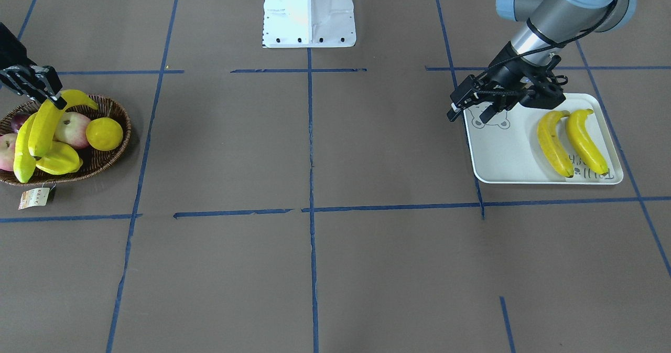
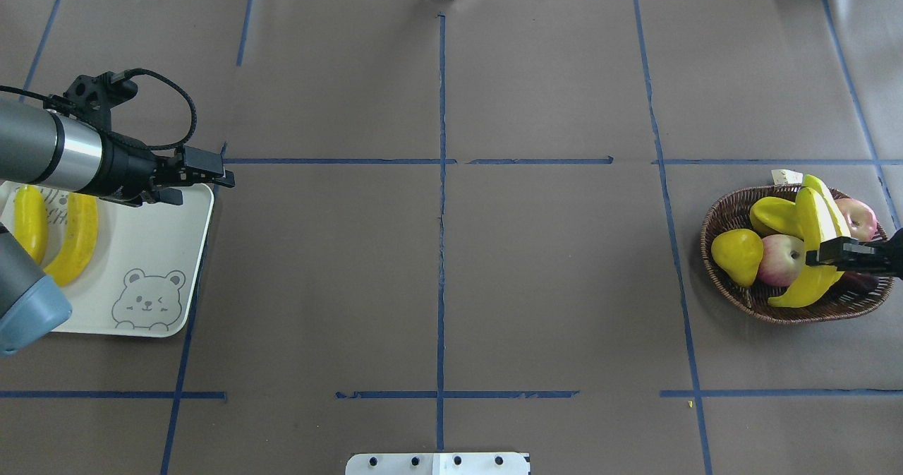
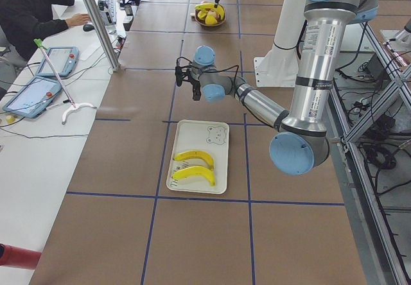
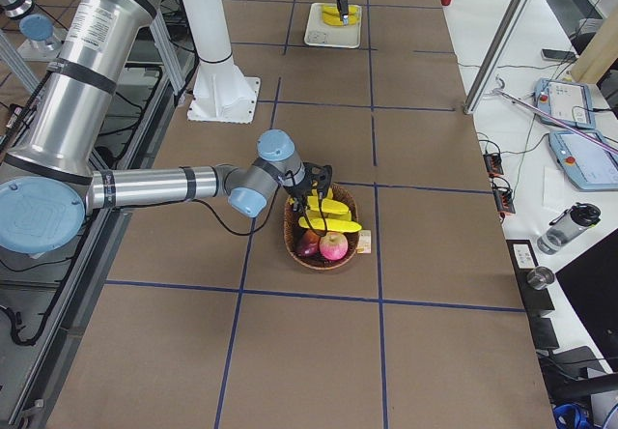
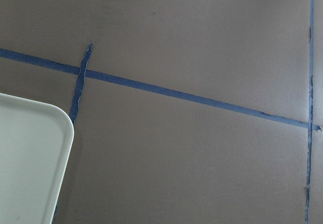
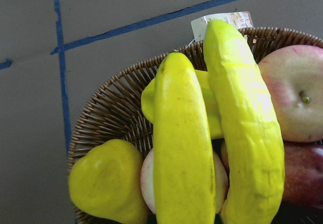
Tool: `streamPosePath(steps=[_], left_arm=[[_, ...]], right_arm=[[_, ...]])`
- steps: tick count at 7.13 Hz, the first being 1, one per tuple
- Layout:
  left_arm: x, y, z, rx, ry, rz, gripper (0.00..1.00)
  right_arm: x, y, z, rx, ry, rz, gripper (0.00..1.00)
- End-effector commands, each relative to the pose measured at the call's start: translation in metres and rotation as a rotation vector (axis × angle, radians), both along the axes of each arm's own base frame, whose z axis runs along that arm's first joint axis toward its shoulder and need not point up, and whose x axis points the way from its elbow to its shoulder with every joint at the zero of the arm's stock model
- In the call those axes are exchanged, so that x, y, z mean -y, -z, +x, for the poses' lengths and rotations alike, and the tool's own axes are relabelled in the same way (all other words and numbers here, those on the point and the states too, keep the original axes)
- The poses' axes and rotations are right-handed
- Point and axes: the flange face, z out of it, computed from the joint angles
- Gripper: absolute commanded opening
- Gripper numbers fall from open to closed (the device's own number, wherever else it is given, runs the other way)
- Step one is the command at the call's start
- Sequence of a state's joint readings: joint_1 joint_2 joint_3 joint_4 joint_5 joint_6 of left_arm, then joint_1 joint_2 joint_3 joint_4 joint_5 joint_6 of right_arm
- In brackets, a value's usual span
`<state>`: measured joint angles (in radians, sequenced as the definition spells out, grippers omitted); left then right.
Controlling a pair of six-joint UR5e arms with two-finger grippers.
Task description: Transfer all bananas from basket to plate
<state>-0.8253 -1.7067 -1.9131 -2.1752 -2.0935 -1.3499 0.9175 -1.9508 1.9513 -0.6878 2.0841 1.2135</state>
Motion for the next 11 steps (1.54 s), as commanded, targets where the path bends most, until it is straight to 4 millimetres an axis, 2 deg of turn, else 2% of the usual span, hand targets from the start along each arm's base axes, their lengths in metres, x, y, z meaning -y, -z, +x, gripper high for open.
streamPosePath(steps=[1,2,3,4,5,6,7,8,10,11], left_arm=[[0.0,0.002,0.0,-0.002,0.0,0.002,1.0],[-0.001,0.001,0.001,-0.001,-0.002,0.001,1.0],[0.0,0.002,0.0,-0.003,0.0,0.003,1.0],[0.0,0.005,0.0,-0.007,-0.002,0.006,1.0],[-0.001,0.009,0.004,-0.019,-0.002,-0.006,1.0],[0.002,0.027,0.008,-0.064,0.021,-0.043,1.0],[0.006,0.052,0.016,-0.115,0.039,-0.072,1.0],[0.008,0.084,0.024,-0.176,0.054,-0.106,1.0],[-0.008,0.144,0.056,-0.308,0.034,-0.17,0.99],[-0.009,0.167,0.063,-0.352,0.025,-0.172,0.99]], right_arm=[[0.006,0.027,0.044,0.129,0.008,-0.033,0.0],[0.014,0.058,0.053,0.219,0.056,-0.019,0.0],[0.046,0.1,0.042,0.264,0.091,0.0,0.0],[0.081,0.156,0.006,0.287,0.141,0.03,0.0],[0.102,0.213,-0.054,0.294,0.195,0.071,0.0],[0.105,0.257,-0.108,0.279,0.195,0.112,0.0],[0.092,0.294,-0.157,0.304,0.174,0.117,0.0],[0.075,0.326,-0.194,0.339,0.166,0.124,0.0],[0.047,0.364,-0.236,0.382,0.176,0.163,0.0],[0.032,0.378,-0.256,0.397,0.16,0.186,0.01]])
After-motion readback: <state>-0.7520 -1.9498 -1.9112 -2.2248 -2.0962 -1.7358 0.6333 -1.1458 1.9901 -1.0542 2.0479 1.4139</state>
